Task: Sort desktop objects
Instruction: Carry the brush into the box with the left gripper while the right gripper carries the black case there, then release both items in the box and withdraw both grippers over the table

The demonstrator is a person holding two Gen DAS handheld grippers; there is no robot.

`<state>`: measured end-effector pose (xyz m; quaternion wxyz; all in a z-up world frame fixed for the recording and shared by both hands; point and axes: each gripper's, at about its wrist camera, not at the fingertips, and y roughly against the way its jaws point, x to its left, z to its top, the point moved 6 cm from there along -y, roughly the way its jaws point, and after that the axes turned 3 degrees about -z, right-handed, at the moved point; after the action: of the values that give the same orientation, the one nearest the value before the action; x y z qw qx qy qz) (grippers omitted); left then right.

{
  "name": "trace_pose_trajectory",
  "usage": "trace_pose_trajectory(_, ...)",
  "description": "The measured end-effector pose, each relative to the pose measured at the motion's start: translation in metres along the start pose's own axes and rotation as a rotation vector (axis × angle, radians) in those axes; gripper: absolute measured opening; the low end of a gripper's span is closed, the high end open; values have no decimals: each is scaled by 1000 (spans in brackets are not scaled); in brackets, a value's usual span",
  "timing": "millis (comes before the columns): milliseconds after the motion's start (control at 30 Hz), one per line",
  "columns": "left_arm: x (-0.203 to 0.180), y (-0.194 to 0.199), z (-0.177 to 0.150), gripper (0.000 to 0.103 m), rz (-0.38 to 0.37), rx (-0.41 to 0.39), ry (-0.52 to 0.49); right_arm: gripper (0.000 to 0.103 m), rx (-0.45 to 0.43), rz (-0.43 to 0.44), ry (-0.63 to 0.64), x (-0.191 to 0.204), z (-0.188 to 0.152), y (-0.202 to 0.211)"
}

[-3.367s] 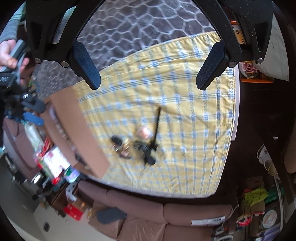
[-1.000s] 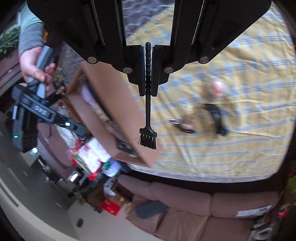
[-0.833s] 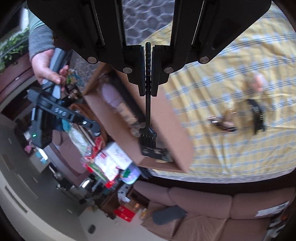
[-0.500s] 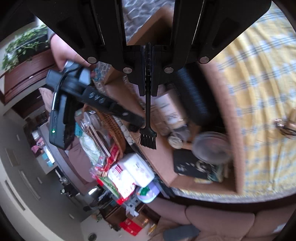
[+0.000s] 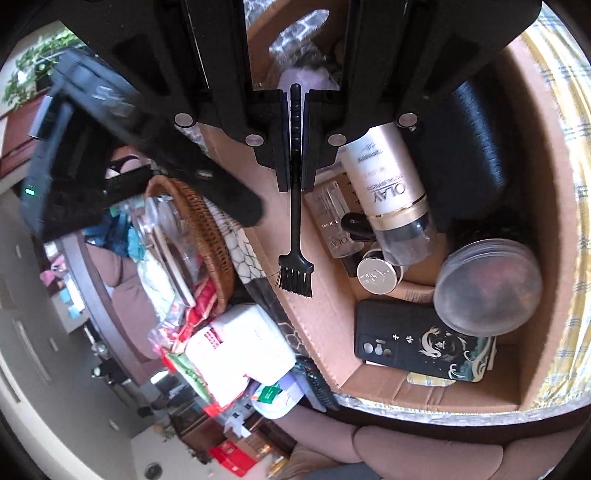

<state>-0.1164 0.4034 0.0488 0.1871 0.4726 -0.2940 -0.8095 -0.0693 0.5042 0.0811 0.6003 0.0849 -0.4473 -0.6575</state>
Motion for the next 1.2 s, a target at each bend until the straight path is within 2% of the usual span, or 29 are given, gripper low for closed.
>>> trace_pose_trajectory(133, 8, -8, 0, 10, 9, -10, 67, 53, -22, 13, -32, -8, 4, 12)
trace_pose_trajectory(167, 9, -8, -1, 14, 6, -9, 78, 53, -22, 8, -31, -9, 4, 13)
trace_pose_trajectory(200, 9, -7, -2, 21, 3, -8, 77, 53, -22, 6, -31, -10, 5, 14)
trace_pose_trajectory(233, 9, -5, -2, 24, 4, -11, 72, 53, -21, 5, -32, -11, 5, 15)
trace_pose_trajectory(333, 8, 13, -3, 27, -1, -28, 55, 55, -23, -2, -28, -12, 5, 17)
trace_pose_trajectory(433, 10, 42, -3, 45, 3, -54, 27, 60, -21, -12, -6, -6, 4, 18)
trace_pose_trajectory(467, 12, 54, -2, 54, 16, -65, 13, 61, -19, -15, 8, -1, 3, 18)
trace_pose_trajectory(533, 17, 75, -2, 70, 48, -87, -16, 76, -12, -23, 41, 10, 1, 17)
trace_pose_trajectory(600, 25, 98, -5, 94, 82, -108, -44, 87, -11, -40, 73, 20, 0, 15)
trace_pose_trajectory(667, 34, 118, -9, 102, 115, -120, -62, 93, -11, -50, 106, 33, -3, 14)
trace_pose_trajectory(733, 45, 135, -14, 103, 143, -132, -67, 103, -5, -54, 136, 46, -7, 12)
trace_pose_trajectory(933, 71, 180, -27, 103, 218, -148, -90, 103, 20, -76, 220, 82, -23, 3)
trace_pose_trajectory(1067, 95, 221, -39, 103, 291, -185, -116, 103, 24, -58, 245, 105, -32, 2)
trace_pose_trajectory(1200, 130, 256, -49, 103, 352, -207, -94, 103, 32, -40, 287, 136, -41, -1)
